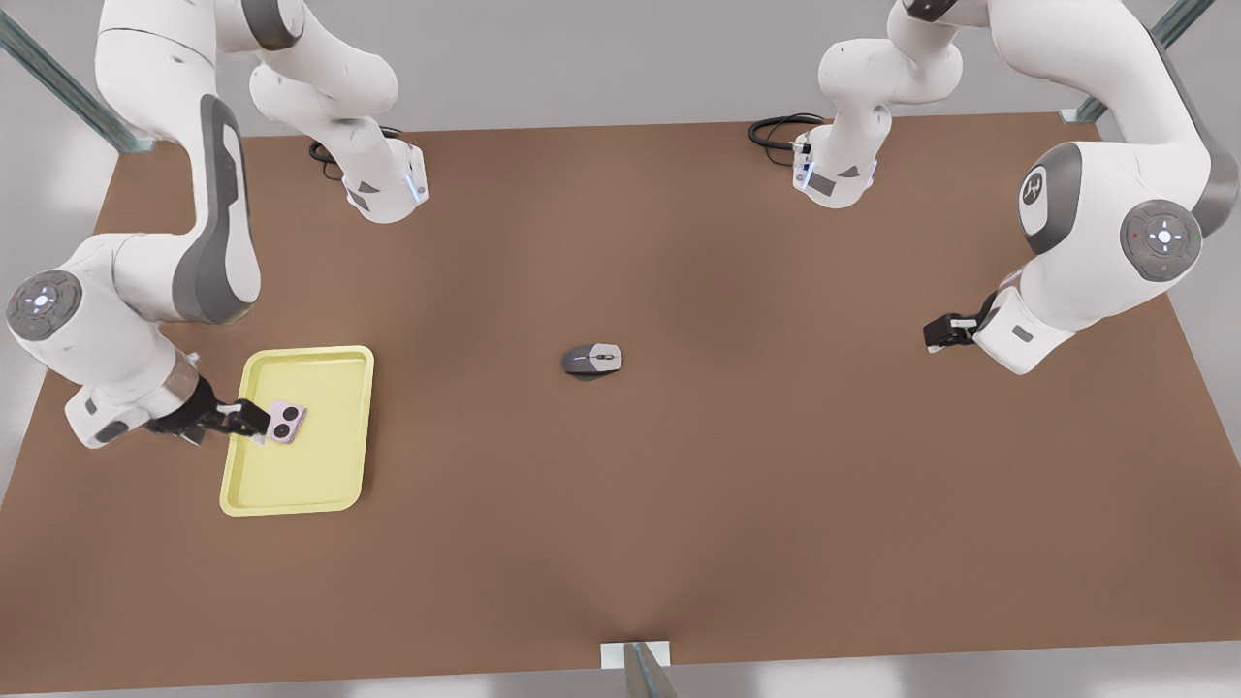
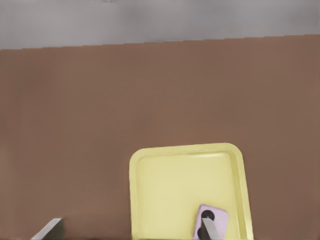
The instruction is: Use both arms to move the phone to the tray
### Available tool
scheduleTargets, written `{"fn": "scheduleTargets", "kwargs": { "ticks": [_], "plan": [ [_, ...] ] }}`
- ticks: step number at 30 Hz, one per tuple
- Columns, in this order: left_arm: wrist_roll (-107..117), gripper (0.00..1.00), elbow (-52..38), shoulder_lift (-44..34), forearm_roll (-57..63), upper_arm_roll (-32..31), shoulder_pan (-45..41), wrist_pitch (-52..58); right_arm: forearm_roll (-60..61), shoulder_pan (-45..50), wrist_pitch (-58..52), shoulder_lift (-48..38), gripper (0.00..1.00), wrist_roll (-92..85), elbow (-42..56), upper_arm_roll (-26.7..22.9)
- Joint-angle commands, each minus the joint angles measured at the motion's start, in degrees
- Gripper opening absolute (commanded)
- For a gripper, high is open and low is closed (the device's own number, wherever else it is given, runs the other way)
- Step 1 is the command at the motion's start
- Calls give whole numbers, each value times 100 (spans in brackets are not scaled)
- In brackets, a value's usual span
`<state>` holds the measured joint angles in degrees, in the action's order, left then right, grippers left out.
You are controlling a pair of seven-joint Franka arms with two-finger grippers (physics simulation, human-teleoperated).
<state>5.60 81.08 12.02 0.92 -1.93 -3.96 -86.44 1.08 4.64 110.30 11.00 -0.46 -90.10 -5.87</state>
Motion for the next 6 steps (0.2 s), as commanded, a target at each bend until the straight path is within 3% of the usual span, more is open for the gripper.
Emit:
{"fn": "scheduleTargets", "kwargs": {
  "ticks": [1,6],
  "plan": [
    [-42,100,-5,-7,13,-1,1,22,-248,-279,-2715,-195,100,-446,624,437],
    [-42,100,-5,2,13,-1,1,22,-345,-341,-2645,-705,100,-499,555,455]
  ]
}}
